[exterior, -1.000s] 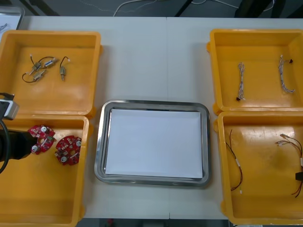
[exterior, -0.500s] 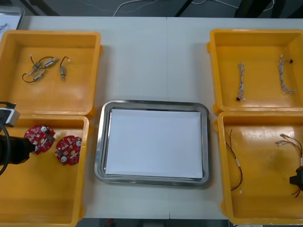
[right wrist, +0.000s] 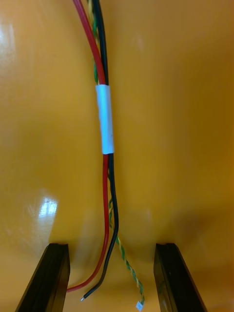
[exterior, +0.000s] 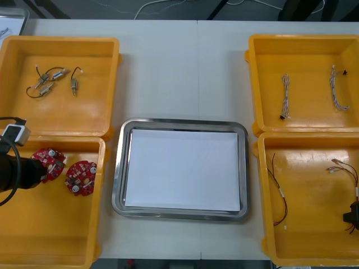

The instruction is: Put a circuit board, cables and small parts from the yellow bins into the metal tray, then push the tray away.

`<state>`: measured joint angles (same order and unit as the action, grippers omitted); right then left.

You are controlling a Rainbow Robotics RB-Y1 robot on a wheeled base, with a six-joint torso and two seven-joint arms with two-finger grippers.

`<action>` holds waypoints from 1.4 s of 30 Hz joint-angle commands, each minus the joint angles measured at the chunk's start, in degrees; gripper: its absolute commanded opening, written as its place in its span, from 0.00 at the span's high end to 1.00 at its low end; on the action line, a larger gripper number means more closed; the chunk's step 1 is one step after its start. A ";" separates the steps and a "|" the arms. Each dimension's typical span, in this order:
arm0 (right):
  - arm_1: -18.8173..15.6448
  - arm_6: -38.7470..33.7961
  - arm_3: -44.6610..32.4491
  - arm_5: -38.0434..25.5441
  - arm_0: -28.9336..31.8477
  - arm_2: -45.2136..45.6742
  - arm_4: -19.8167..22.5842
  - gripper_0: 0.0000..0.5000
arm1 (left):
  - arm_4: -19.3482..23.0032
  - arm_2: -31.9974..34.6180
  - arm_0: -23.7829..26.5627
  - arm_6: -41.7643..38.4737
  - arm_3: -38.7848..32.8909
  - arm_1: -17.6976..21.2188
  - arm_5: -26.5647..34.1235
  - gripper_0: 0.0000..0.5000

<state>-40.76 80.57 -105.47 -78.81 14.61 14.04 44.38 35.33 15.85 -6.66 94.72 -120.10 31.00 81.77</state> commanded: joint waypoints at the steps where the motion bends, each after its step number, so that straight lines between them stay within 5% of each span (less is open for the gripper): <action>1: 0.68 2.84 0.27 0.24 -0.11 -1.03 0.00 0.00 | -0.79 -1.61 1.39 6.00 -0.22 0.38 -0.39 0.12; 4: 0.68 2.84 0.27 0.24 -0.28 -1.03 0.18 0.04 | -0.79 -1.96 1.30 6.35 -0.13 0.38 -0.39 0.12; 5: 0.68 2.84 0.27 0.15 -0.46 -1.03 0.09 0.33 | -0.88 -2.05 1.30 6.44 -0.05 0.38 -0.39 0.12; 6: 0.68 2.84 0.27 0.15 -0.46 -1.03 0.18 0.49 | -0.79 -2.13 1.30 6.62 -0.05 0.38 -0.39 0.12; 7: 0.68 2.66 0.27 0.06 -0.63 -1.03 0.18 0.78 | -0.88 -2.13 1.12 6.71 -0.05 0.38 -0.39 0.12; 8: 0.68 2.84 0.36 -0.11 -0.81 -1.03 0.18 0.93 | -0.88 -2.22 1.03 6.79 -0.05 0.29 -0.39 0.12; 10: 0.68 2.84 0.27 -0.20 -1.07 -1.03 0.27 1.00 | -0.88 -2.13 0.95 7.15 -0.05 0.12 -0.39 0.13; 18: 0.68 3.45 -2.28 -1.52 -2.39 -1.03 0.71 1.00 | -1.50 -2.13 0.60 8.29 0.92 -0.23 -0.39 0.17; 30: 0.77 2.05 -11.42 -12.33 -4.41 0.99 0.53 1.00 | -2.73 -2.40 0.68 8.82 1.27 -0.23 1.55 0.21; 42: 6.05 2.22 -14.41 -16.55 -4.50 -0.33 0.97 1.00 | -3.96 -4.16 1.30 7.67 1.27 -0.23 2.16 0.24</action>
<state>-36.86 82.46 -117.50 -94.73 10.79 13.93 45.38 32.26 12.93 -6.55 94.78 -118.39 31.00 83.37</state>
